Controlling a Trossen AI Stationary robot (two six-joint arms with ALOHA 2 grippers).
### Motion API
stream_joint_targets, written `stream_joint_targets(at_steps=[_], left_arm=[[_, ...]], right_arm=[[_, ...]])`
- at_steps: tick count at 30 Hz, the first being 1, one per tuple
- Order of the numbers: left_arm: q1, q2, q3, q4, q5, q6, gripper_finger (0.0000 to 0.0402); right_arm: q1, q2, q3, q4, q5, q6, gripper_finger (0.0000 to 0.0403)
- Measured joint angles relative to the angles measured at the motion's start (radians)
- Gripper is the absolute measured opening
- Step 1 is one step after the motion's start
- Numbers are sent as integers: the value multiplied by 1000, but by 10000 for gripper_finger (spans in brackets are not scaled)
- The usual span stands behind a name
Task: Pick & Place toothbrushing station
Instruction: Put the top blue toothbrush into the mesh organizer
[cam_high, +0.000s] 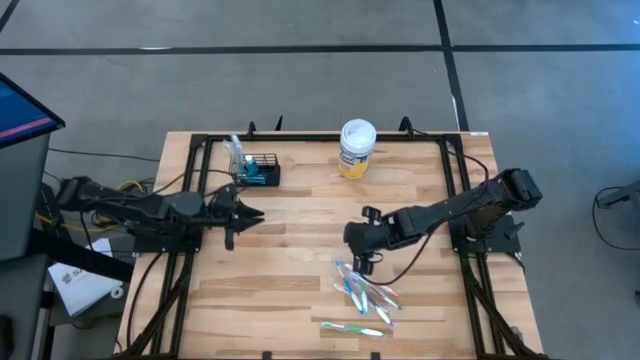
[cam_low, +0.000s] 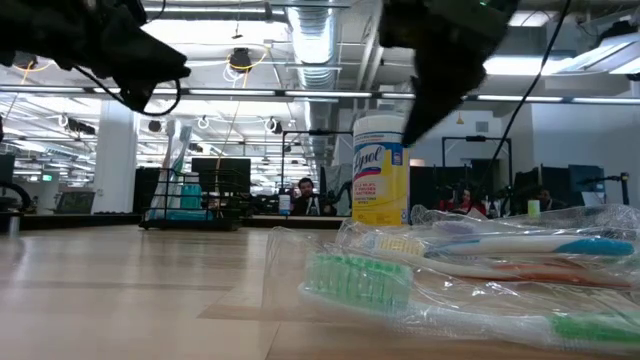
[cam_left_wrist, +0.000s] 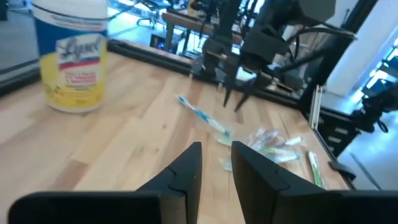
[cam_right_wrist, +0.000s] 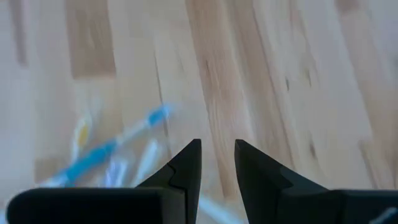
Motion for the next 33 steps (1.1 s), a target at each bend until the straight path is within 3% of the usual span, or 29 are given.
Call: stream_joint_targets(at_steps=[8,13,20,33], left_arm=[[-15,176,-7,160,0,2,81],[-15,265,-7,258,0,2,82],[-14,336,-7,302,0,2,81],[-13,347,-6,338,0,2,82]], right_arm=[[56,0,0,-229,1,23,87],[80,0,0,-283,40,23,87],[89,11,-44,-269,51,24,87],[99,10,-174,-143,45,24,87]])
